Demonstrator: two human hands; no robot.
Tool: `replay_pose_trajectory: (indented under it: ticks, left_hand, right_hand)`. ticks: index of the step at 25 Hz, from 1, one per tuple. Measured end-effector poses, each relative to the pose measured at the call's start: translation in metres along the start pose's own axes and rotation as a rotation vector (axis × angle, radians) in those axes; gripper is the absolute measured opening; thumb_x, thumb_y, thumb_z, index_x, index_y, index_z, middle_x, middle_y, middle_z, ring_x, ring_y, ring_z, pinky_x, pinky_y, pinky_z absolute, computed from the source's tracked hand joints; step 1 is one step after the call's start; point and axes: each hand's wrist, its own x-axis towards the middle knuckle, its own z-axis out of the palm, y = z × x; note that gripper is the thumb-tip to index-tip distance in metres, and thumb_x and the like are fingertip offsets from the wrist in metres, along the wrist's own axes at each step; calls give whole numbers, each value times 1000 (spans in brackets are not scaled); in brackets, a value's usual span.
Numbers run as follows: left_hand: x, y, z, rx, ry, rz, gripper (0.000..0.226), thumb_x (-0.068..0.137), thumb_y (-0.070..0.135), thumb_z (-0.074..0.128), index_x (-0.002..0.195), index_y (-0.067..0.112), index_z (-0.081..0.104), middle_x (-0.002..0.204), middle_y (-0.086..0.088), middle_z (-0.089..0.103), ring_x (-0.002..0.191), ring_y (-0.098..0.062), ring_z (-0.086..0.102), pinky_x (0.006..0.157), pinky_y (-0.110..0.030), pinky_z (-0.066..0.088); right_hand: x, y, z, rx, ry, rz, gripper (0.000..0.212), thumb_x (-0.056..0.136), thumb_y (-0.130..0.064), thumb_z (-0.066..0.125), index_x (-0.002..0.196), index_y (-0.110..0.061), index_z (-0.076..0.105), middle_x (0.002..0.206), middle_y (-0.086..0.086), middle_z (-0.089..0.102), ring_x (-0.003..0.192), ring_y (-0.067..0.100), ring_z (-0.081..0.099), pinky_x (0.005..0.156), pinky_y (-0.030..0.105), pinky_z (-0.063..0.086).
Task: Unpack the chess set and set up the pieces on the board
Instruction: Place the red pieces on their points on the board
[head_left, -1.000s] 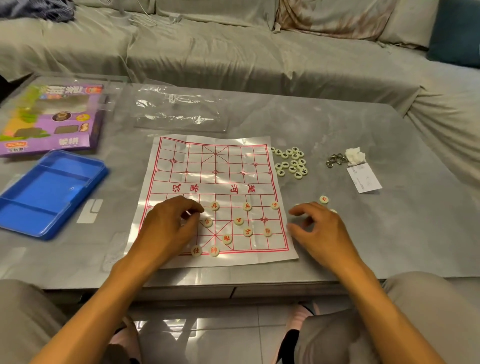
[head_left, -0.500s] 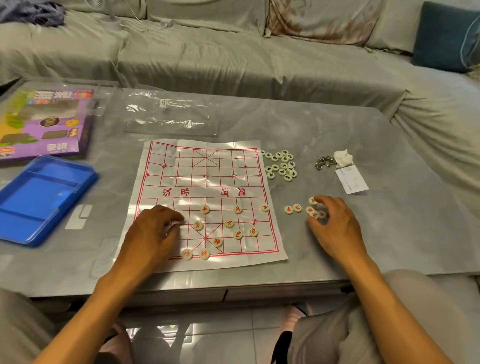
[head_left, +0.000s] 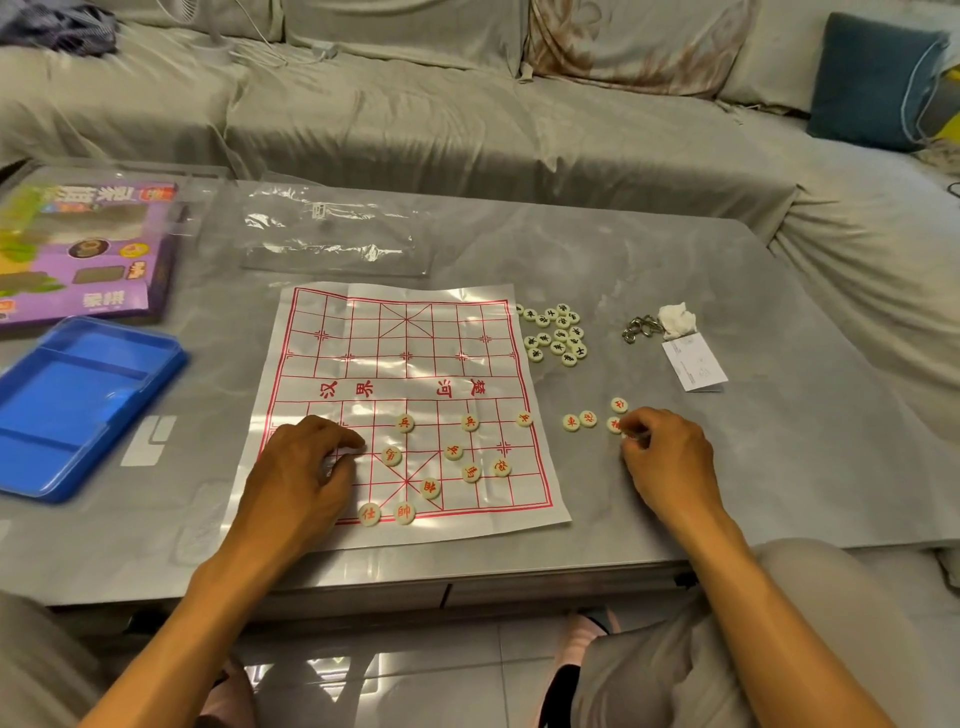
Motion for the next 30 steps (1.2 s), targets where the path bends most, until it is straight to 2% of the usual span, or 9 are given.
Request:
replay_pose_trajectory:
  ticks: [5, 7, 10, 15, 18, 20, 23, 27, 30]
  left_hand:
    - [-2, 2, 4, 4, -12, -8, 16, 89, 20, 61, 103, 18, 69, 115, -1, 63, 109, -22, 54, 96, -37, 42]
    - [-1, -1, 3, 11, -9, -19, 15, 89, 22, 61, 102, 20, 68, 115, 0, 63, 109, -21, 53, 96, -37, 42]
    - [0, -3, 4, 22, -14, -15, 14, 89, 21, 61, 101, 20, 68, 117, -1, 62, 110, -22, 53, 98, -38, 41]
    - [1, -8, 6, 50, -27, 20, 22, 88, 32, 55, 99, 21, 69, 114, -1, 62, 108, -23, 54, 95, -36, 41]
    - [3, -7, 9, 44, -6, 2, 16, 89, 26, 58, 98, 20, 69, 113, -2, 63, 105, -24, 55, 93, -37, 43]
    - [2, -4, 12, 54, 0, 8, 13, 88, 18, 62, 99, 19, 69, 113, -3, 63, 105, -25, 55, 92, -36, 41]
    - [1, -6, 14, 71, 6, 24, 13, 88, 17, 63, 99, 18, 69, 113, -4, 63, 105, -25, 55, 90, -33, 40]
    - [2, -10, 14, 72, 16, 17, 13, 89, 20, 62, 99, 19, 69, 114, -3, 63, 105, -24, 55, 91, -32, 39]
    - [3, -11, 16, 79, 11, 31, 13, 88, 21, 61, 98, 19, 69, 113, -2, 63, 105, -24, 55, 89, -31, 39]
  right_hand:
    - [-16, -24, -10, 122, 81, -65, 10, 86, -11, 66, 96, -12, 71, 91, 2, 70, 75, 11, 61, 67, 18, 47]
    - [-32, -60, 0, 222, -15, -202, 11, 86, -13, 68, 97, -14, 70, 94, -4, 68, 78, 9, 62, 69, 14, 50]
    - [-45, -100, 29, 236, -168, -315, 17, 89, -20, 65, 105, -16, 69, 107, -4, 67, 90, 10, 63, 82, 22, 55]
    - [-13, -64, 10, 50, -42, -259, 22, 93, -24, 58, 115, -21, 63, 120, -4, 61, 98, 14, 60, 79, 25, 50]
    - [7, -33, -2, -129, -174, -258, 30, 94, -25, 56, 123, -25, 59, 127, -4, 57, 108, 21, 54, 84, 28, 46]
    - [13, -27, 0, -200, -244, -347, 22, 96, -25, 53, 116, -25, 63, 118, -3, 61, 102, 21, 52, 80, 31, 48]
    - [17, -33, 2, -256, -231, -409, 19, 99, -25, 49, 108, -21, 65, 106, -1, 61, 97, 20, 52, 72, 30, 47]
    - [14, -38, 4, -291, -240, -487, 23, 99, -23, 49, 120, -23, 59, 129, -2, 51, 106, 20, 51, 78, 29, 49]
    - [18, -40, 6, -327, -312, -482, 22, 98, -20, 50, 115, -22, 64, 120, -2, 58, 99, 18, 55, 79, 30, 52]
